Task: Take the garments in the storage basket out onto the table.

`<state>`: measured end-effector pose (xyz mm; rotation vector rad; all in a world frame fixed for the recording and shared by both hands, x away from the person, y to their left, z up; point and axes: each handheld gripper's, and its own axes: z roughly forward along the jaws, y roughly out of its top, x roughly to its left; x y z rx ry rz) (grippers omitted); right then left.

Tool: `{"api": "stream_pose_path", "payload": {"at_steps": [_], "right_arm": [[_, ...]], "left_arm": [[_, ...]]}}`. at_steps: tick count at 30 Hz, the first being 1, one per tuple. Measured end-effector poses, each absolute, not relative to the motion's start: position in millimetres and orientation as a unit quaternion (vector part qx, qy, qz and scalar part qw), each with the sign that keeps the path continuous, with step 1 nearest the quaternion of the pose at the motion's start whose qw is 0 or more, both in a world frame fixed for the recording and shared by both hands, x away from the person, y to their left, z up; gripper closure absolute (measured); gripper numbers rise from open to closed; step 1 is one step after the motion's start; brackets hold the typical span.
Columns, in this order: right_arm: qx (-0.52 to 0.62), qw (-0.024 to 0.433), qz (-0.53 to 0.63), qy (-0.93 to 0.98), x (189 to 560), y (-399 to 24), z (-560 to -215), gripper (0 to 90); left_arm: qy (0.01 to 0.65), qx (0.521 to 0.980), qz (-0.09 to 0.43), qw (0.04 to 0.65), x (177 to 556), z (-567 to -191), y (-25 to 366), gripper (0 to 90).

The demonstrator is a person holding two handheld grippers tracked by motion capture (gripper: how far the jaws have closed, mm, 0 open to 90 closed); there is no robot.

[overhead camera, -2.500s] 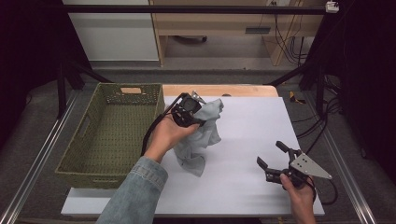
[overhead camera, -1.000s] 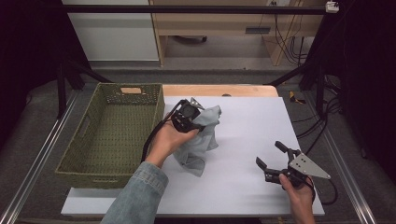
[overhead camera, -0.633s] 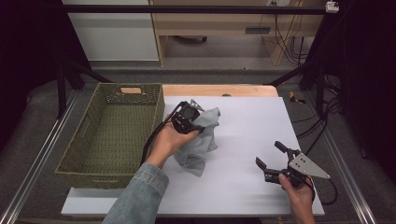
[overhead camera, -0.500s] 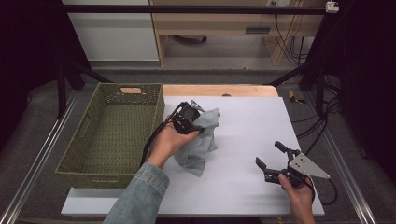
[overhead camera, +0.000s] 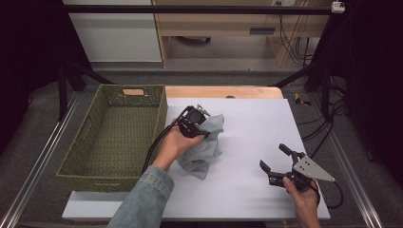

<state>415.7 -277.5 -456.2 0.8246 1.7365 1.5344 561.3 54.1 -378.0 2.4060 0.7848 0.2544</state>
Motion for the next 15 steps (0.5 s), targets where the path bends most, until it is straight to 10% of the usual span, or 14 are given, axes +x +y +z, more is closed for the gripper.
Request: {"api": "stream_pose_path", "payload": {"at_steps": [15], "right_arm": [[0.318, 0.335, 0.588, 0.664, 416, -278, -456, 8.3]], "left_arm": [[0.294, 0.91, 0.09, 0.278, 566, -389, 47, 72.3]]}}
